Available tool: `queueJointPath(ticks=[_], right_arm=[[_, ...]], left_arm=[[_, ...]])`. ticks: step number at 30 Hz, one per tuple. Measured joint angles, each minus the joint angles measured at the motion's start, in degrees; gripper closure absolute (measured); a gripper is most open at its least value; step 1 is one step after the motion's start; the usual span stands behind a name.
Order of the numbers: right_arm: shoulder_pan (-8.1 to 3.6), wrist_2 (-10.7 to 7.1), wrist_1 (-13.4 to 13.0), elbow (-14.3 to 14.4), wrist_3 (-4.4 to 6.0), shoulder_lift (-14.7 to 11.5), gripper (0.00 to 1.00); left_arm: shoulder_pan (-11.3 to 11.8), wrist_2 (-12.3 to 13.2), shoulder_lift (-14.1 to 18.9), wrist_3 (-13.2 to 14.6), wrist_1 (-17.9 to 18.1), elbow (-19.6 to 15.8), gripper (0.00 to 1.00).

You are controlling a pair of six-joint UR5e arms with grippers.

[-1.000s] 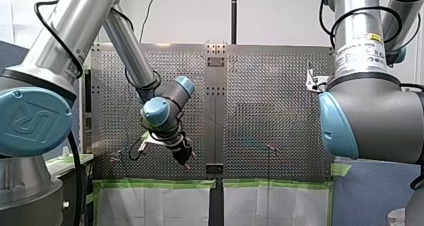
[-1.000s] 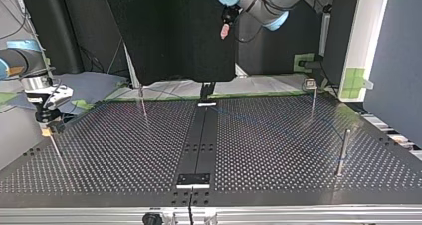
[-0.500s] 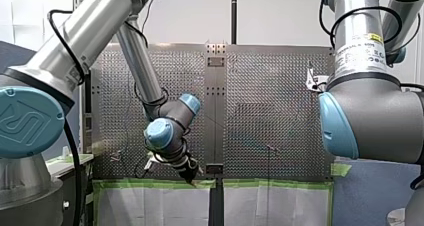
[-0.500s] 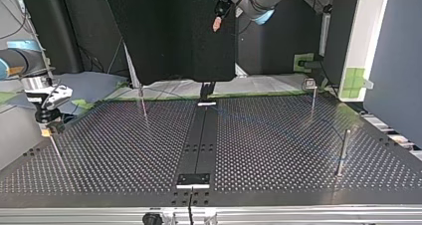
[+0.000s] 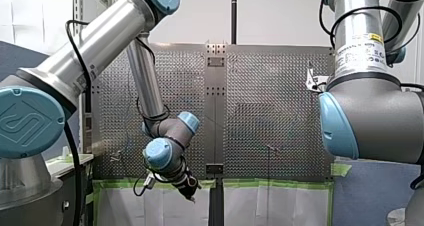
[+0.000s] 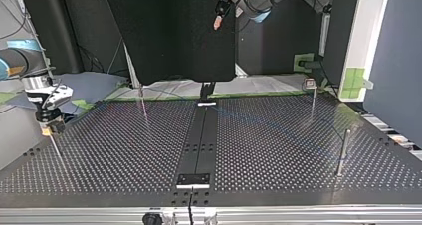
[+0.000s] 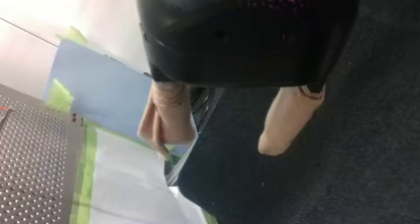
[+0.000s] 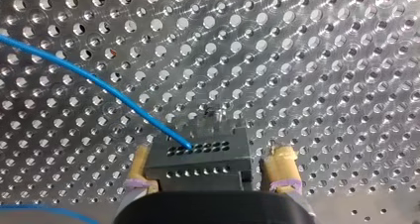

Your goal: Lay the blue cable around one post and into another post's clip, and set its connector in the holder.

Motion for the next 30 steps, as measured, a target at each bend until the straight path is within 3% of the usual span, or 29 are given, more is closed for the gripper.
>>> queueJointPath(ticks=[13, 30], right_arm=[[0.01, 0.02, 0.0, 0.05, -0.1, 0.13, 0.02], [0.25, -0.25, -0.2, 0.04, -1.28, 0.17, 0.02]], left_arm=[[-0.06, -0.03, -0.69, 0.06, 7.93, -0.02, 0.02], [-0.17, -0.09, -0.71, 0.02, 17.91, -0.04, 0.02]])
